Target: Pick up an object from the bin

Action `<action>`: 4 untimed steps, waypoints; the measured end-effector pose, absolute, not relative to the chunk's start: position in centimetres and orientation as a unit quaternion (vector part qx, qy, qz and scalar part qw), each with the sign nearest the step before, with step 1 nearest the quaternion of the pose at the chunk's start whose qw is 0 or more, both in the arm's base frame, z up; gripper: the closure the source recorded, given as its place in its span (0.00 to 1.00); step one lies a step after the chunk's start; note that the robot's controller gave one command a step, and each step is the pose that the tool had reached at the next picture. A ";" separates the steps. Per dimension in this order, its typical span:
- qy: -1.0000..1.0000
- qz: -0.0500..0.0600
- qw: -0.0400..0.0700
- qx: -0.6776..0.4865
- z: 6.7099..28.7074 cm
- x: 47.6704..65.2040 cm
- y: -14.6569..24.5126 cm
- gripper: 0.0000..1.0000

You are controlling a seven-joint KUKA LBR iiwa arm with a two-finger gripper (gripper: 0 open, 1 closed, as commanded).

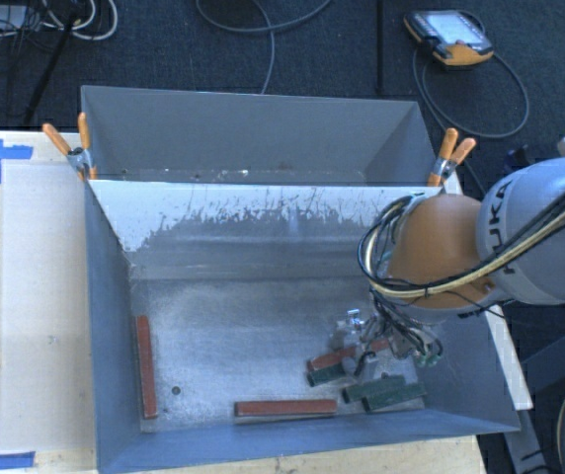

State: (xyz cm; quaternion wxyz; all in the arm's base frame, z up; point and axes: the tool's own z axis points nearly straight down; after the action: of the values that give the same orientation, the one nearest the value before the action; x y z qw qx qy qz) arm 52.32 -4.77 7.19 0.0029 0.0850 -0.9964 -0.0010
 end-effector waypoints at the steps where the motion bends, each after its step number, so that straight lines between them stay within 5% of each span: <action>1: -0.998 -0.001 0.003 0.060 11.0 51.9 -4.0 1.00; 2: -0.985 0.000 -0.002 0.173 22.6 51.0 0.4 0.00; 3: -0.985 0.000 0.000 0.172 22.4 50.9 0.3 0.00; 4: -0.980 0.000 -0.002 0.200 16.1 48.8 -2.4 0.00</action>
Offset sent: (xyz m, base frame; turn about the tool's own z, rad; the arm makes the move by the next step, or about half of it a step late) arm -0.0144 0.0502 0.1530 -0.1755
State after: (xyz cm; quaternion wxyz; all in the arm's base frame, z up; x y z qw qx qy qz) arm 48.78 -2.36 16.09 -0.0020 0.1999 -0.9798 0.0002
